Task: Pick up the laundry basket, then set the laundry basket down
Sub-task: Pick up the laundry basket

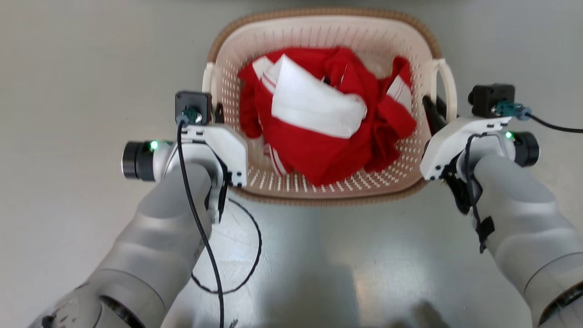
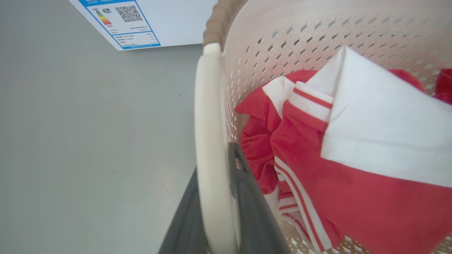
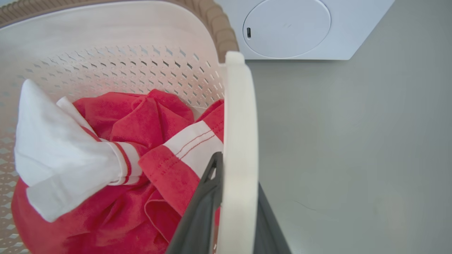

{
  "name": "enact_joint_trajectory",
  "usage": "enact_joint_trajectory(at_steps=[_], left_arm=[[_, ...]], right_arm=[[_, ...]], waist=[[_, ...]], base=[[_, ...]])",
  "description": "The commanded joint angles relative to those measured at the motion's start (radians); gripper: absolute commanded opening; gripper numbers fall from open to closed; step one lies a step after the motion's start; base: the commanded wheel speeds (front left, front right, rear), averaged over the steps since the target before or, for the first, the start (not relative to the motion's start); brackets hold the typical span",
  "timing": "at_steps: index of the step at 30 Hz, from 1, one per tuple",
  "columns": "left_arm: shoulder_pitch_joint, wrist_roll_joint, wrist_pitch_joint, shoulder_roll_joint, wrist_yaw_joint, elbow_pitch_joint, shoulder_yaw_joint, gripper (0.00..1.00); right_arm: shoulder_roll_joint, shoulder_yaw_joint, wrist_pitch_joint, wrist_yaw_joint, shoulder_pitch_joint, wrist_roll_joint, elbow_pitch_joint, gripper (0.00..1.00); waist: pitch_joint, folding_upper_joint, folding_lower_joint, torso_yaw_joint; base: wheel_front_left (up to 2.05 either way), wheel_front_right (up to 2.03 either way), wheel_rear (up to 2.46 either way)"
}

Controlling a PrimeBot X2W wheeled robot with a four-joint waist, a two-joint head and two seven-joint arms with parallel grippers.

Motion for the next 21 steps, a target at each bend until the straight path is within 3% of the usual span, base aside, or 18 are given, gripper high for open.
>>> enact_joint_trajectory(at_steps=[1,21], left_arm=[[0.021,-0.004,0.001,0.006,-0.007,-0.007,-0.001,0.0],[0.256,-0.145,0.094,0.006,-0.06,0.043,-0.132,0.0]], right_arm=[[0.035,0.021,0.005,0.009,0.051,0.003,-0.009,0.0],[0.091,0.048,0.11,0.009,0.245,0.069,0.069,0.0]], waist=[[-0.045,0.0,0.0,0.0],[-0.47,0.0,0.0,-0.021]], base=[[0.0,0.0,0.0],[0.0,0.0,0.0]])
